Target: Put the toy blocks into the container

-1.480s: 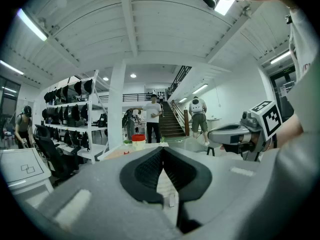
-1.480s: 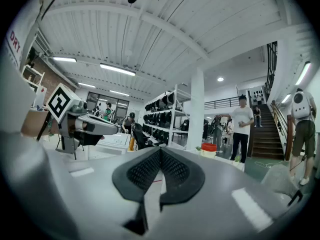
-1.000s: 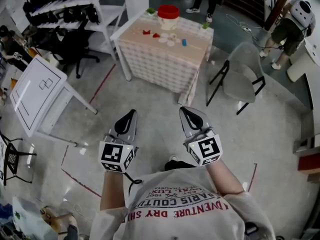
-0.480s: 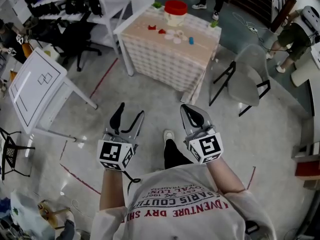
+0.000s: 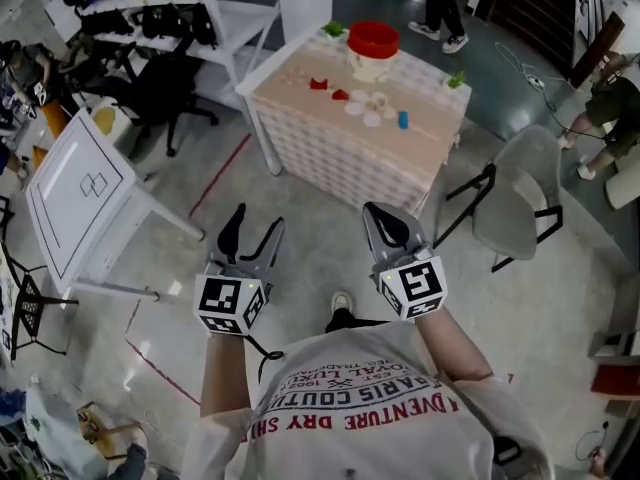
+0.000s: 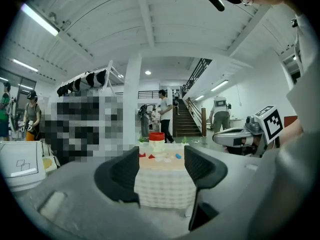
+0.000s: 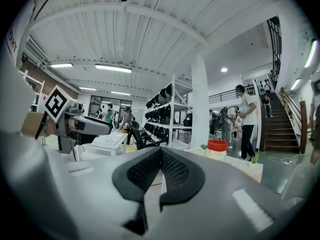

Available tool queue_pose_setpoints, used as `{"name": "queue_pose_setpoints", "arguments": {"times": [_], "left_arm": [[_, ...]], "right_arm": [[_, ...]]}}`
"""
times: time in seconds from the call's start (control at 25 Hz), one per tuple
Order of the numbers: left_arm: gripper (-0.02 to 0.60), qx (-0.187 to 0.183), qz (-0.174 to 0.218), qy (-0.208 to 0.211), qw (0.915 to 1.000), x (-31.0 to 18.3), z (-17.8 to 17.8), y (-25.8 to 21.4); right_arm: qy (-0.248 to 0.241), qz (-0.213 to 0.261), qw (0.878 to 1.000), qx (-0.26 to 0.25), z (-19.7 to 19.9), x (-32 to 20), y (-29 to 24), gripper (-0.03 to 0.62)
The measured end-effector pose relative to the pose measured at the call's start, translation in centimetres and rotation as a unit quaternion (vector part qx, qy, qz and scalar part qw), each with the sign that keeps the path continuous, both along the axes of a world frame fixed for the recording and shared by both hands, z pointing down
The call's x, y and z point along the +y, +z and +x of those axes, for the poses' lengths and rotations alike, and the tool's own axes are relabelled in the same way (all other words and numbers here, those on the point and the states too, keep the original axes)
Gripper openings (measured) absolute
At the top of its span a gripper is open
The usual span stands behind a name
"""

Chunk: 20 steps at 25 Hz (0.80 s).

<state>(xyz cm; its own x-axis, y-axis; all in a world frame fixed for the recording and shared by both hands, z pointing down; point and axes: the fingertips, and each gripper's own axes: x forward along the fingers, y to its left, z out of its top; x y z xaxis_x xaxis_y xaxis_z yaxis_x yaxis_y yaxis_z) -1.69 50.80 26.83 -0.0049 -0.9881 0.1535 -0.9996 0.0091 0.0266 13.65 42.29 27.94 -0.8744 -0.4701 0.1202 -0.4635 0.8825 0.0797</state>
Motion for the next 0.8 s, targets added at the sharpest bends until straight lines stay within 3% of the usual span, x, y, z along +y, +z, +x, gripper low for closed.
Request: {"name": "queue_pose_setpoints", "arguments": {"times": [0.28, 0.48, 0.8], "left_arm": [[0.279, 0.002, -0.008, 0.001, 1.0, -11.2, -1.3, 1.4], [0.279, 0.0, -0.032, 0.023, 0.9992, -17.4, -1.5, 3.3], [0.279, 0.004, -0.052, 0.058, 0.997, -27.2, -4.8, 6.0]], "right_arm": [[0.004, -0.003, 1.0, 0.004, -1.1, -10.5, 1.1, 0.002], [0.024, -0.015, 1.0, 0.009, -1.1, -15.9, 2.4, 0.002], [0.065, -0.022, 0.998, 0.014, -3.7, -23.8, 4.3, 0.002]]}}
